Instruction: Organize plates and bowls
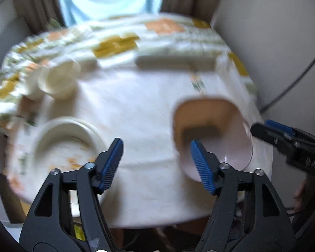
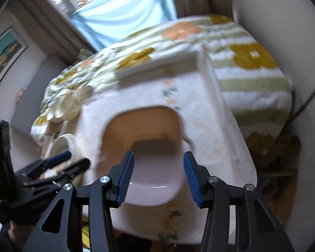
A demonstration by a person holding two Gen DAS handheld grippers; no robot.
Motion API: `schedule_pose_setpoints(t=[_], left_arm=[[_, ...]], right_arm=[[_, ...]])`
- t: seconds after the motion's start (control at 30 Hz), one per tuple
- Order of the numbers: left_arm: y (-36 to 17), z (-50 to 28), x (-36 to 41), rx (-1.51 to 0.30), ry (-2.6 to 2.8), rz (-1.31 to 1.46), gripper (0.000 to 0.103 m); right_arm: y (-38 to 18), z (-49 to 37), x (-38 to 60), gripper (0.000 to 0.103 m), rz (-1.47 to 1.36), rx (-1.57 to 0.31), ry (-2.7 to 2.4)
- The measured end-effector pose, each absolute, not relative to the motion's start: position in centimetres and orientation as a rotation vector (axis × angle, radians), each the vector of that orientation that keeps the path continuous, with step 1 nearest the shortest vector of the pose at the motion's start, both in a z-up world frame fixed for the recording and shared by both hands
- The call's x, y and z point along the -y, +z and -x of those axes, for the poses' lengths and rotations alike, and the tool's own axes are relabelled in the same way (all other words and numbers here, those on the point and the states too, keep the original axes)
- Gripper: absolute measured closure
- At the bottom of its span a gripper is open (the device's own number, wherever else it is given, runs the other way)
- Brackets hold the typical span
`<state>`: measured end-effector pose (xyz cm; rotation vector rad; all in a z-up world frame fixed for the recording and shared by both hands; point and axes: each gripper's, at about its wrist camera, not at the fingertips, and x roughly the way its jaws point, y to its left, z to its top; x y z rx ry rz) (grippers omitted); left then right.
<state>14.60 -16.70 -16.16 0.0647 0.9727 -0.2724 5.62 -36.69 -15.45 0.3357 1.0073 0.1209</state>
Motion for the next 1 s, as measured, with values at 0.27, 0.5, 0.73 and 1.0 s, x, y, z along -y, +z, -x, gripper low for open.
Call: schedule_pose_setpoints(t=[0.27, 0.5, 0.73, 1.0], left_arm=[[-10.4, -15.3, 9.4, -0.815, -0.093, -0.035, 0.0], [-10.1, -20.6, 0.6, -0.898, -0.019, 0.119, 0.0], [-12.7, -27.9, -5.9, -0.99, -0.001, 0.249, 0.0], [-20.4, -35.7, -8.4, -1.217, -0.025, 0.327, 0.017]], right_arm=[[-9.9, -9.6, 28.5, 0.003, -0.196, -0.867, 0.322], [-9.3, -15.8, 22.3, 0.003, -0.166, -0.921, 0.416], [-10.9, -23.6, 15.9, 0.003, -0.082, -1.001, 0.397], [-16.9, -30.8, 11.4, 0.004, -0.032, -1.175, 0.383]])
